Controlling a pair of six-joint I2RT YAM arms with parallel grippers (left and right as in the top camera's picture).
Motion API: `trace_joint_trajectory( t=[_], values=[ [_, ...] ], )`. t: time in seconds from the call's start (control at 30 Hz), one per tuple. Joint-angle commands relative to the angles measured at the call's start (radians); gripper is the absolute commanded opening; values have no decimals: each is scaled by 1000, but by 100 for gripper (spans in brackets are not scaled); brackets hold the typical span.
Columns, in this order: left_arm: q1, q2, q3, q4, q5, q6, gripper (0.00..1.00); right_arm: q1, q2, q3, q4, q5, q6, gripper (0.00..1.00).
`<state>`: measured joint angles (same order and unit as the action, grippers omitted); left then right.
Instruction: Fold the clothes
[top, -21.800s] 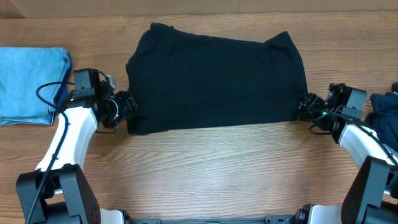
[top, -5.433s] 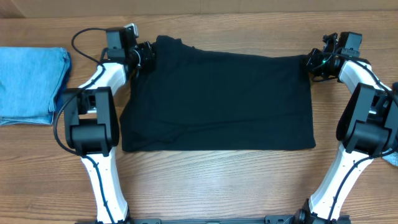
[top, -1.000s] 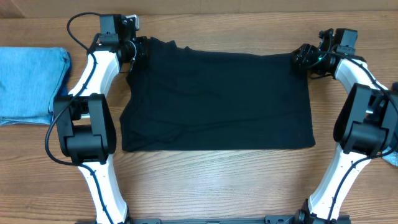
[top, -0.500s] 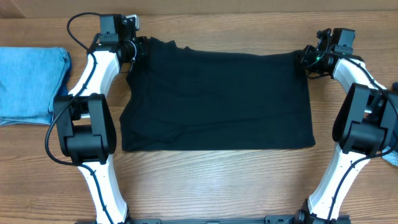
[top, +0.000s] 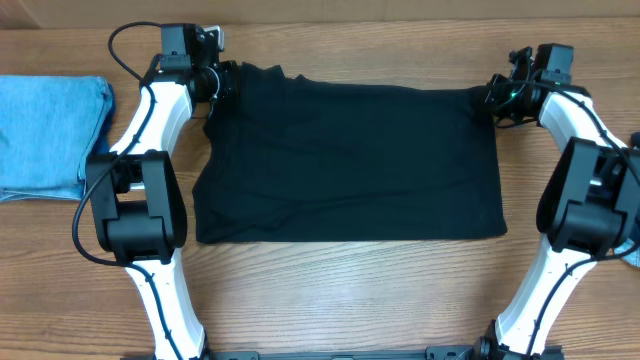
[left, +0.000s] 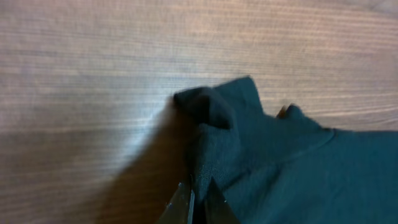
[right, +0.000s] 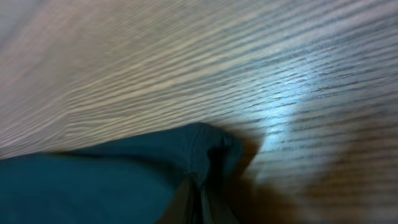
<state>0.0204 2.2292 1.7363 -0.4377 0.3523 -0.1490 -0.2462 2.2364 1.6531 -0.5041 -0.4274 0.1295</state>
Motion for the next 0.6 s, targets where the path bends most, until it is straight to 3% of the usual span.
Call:
trace_joint_trajectory(
  t=[0.0, 0.43, 0.57],
  values=[
    [5, -26, 14, -31, 7, 23, 4, 2, -105, 5, -36, -23, -38, 4],
    [5, -26, 14, -172, 7, 23, 4, 2, -139, 5, -293, -49, -132, 4],
    [6, -26, 14, -223, 7, 24, 12, 3, -140, 5, -305, -48, -138, 4]
  ],
)
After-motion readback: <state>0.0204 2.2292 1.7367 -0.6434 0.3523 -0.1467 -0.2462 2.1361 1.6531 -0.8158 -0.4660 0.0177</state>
